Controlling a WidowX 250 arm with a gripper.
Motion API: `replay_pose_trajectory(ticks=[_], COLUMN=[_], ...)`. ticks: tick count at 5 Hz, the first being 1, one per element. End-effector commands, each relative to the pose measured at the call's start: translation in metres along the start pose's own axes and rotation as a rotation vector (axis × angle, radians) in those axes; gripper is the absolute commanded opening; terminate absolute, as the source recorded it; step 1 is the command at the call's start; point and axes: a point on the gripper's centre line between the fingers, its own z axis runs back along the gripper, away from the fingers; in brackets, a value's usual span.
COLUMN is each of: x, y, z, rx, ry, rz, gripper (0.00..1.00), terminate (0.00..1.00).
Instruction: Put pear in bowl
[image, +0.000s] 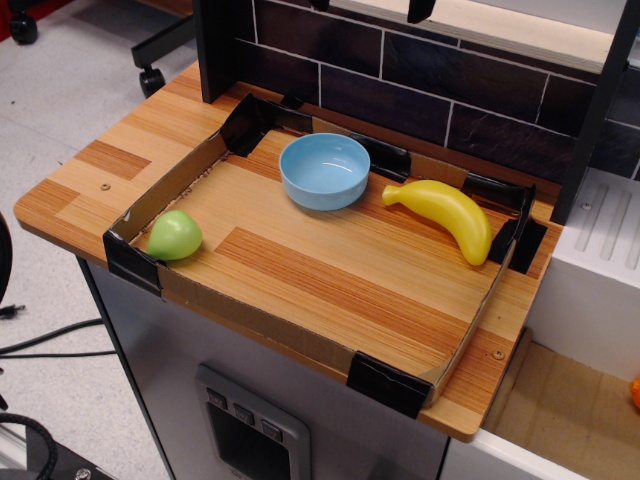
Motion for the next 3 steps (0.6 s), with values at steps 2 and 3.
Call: replay_pose_trajectory(ticks=[2,3], x=[-0.011,-0.019], y=[0.025,0.049], z=[-0.012,-0.020], rx=[-0.048,-0.082], ry=[-0.029,-0.010], rz=[-0.091,-0.225], gripper=[1.00,1.00], terminate=[0.00,0.00])
